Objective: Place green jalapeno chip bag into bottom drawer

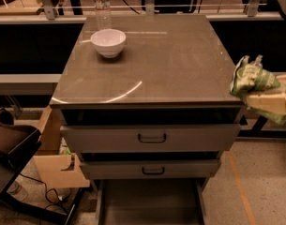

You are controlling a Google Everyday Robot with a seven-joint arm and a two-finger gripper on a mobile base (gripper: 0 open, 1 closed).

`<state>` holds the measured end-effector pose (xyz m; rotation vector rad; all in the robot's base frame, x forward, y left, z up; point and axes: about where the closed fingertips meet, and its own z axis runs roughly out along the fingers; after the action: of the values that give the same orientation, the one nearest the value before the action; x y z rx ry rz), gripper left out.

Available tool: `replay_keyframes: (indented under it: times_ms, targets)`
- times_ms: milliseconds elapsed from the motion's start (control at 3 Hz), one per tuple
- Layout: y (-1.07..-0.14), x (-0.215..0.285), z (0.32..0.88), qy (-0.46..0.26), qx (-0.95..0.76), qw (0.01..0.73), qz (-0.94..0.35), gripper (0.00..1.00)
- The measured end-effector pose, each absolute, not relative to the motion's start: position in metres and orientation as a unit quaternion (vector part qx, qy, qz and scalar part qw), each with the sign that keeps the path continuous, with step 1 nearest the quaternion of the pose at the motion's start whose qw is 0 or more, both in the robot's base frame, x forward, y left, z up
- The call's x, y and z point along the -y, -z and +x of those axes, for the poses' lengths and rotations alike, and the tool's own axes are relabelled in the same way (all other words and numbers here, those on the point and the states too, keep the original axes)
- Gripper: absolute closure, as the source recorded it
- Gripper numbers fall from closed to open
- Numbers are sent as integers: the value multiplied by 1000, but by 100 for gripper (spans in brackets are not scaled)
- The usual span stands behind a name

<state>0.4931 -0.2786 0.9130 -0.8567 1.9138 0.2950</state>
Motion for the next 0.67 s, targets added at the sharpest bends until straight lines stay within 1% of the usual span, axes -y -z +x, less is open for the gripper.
replay_keyframes:
  times_ms: [333, 667]
  targets:
    - [-866, 281, 456, -157, -794, 448, -380, 100]
    - [-866, 281, 456, -157, -794, 448, -380, 100]
